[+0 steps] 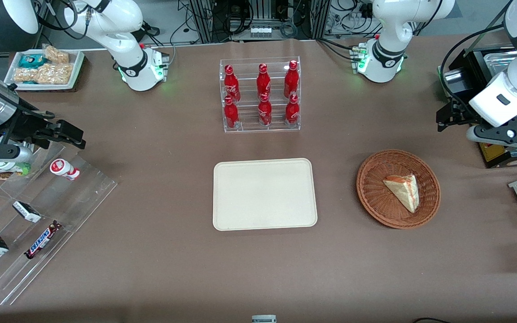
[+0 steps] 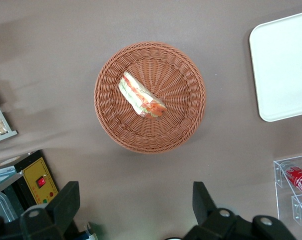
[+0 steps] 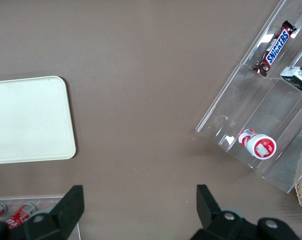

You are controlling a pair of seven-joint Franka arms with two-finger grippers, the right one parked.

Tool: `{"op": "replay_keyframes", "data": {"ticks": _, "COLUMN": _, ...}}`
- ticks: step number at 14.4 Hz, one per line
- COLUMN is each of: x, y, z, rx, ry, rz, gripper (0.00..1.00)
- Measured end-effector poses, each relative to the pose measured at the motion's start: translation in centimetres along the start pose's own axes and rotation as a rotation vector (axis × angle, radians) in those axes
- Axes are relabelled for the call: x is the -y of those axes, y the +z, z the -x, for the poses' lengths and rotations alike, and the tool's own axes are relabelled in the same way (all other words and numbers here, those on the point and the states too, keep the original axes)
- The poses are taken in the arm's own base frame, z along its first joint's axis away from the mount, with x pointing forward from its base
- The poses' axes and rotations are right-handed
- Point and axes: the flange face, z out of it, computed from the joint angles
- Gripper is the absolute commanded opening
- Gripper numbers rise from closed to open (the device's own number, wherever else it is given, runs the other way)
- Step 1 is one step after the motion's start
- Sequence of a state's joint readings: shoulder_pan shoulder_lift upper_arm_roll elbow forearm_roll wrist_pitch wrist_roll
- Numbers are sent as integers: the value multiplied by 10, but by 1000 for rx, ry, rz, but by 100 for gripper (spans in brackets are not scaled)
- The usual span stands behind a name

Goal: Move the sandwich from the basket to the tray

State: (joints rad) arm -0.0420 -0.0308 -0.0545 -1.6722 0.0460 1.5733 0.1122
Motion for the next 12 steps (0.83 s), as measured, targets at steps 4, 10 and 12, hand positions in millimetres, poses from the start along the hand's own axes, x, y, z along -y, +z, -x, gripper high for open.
{"op": "replay_keyframes", "data": {"ticks": 4, "x": 0, "y": 0, "z": 0, "rx": 2, "ry": -3, "rz": 0, "gripper": 100}}
{"op": "replay_keyframes", "data": {"ticks": 10, "x": 0, "y": 6, "z": 4, "rx": 47, "ry": -4, "rz": 5, "gripper": 100}}
{"op": "replay_keyframes", "data": {"ticks": 12, "x": 2, "y": 18, "z": 4, "rx": 70, "ry": -8, "rz": 9, "gripper": 100}}
